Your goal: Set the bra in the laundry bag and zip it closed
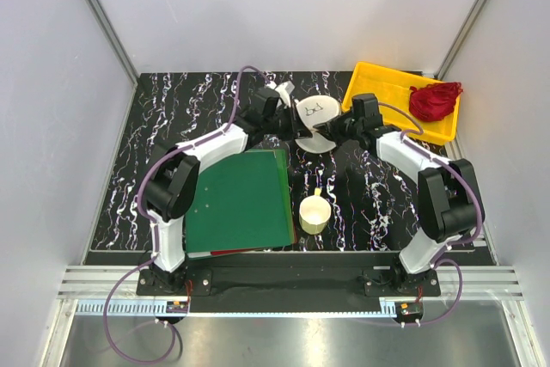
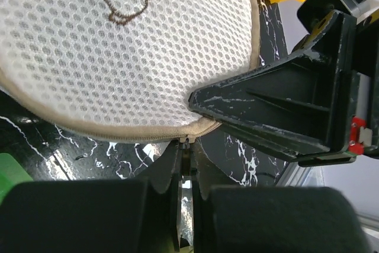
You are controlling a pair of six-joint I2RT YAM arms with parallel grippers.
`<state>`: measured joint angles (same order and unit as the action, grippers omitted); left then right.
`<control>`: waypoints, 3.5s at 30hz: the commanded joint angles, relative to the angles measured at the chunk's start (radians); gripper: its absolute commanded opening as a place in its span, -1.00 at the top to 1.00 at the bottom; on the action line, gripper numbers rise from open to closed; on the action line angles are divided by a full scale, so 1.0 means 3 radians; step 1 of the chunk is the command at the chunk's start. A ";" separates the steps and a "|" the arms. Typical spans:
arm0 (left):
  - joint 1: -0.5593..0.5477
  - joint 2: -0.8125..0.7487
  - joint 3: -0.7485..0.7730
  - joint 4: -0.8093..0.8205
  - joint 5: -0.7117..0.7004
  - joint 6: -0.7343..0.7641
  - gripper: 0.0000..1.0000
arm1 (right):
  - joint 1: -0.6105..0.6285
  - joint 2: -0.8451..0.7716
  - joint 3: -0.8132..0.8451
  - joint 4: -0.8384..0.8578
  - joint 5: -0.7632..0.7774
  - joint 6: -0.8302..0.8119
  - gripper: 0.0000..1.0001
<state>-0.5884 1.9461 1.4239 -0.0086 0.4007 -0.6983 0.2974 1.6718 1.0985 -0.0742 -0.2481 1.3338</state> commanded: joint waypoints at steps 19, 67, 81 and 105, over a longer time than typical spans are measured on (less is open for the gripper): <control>0.0469 -0.0362 -0.0063 -0.0105 0.0096 0.0063 1.00 | -0.0142 0.1642 0.2463 -0.0677 -0.0907 -0.1260 -0.11; 0.0871 -0.0371 -0.0185 -0.0186 0.0111 0.0175 1.00 | -0.0285 0.1315 0.1773 -0.0330 -0.1039 -0.1337 1.00; 0.1266 -0.0443 -0.0113 -0.0411 0.0177 0.0298 1.00 | -0.0470 0.1892 0.2704 -0.0463 -0.1703 -0.1808 1.00; 0.0540 -0.0392 -0.0328 0.0218 0.0060 -0.0198 1.00 | -0.0081 0.0436 0.1074 -0.0766 -0.0390 -0.1312 -0.99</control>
<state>-0.4114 1.8603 1.3293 -0.0067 0.4335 -0.7509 0.2577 1.8580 1.4818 -0.3862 -0.4076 0.8738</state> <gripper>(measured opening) 0.070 0.993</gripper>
